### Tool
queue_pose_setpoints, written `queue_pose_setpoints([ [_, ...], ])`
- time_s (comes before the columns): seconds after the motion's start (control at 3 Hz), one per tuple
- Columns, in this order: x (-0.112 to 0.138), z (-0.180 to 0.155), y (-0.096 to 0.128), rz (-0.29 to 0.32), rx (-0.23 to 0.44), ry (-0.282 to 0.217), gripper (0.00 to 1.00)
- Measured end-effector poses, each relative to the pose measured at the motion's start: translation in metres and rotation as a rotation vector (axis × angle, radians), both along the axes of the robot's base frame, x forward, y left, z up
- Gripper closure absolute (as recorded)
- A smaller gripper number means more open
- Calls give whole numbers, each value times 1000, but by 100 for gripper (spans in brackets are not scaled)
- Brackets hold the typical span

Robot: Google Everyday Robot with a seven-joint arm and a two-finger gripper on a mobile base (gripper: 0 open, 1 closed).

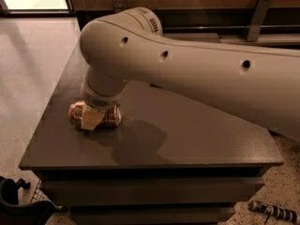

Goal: Knock orange can over

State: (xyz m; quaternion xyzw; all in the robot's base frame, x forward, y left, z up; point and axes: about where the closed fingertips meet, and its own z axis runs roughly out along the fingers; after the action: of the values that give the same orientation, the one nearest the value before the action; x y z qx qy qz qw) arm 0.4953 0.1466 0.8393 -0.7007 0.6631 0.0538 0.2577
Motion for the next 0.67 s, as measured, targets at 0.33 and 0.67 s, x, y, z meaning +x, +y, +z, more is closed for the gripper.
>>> queue_pose_setpoints([
  [0.33,0,1,0,0,1,-2,75],
  [0.67,-1,3,0,0,1,-6,51],
])
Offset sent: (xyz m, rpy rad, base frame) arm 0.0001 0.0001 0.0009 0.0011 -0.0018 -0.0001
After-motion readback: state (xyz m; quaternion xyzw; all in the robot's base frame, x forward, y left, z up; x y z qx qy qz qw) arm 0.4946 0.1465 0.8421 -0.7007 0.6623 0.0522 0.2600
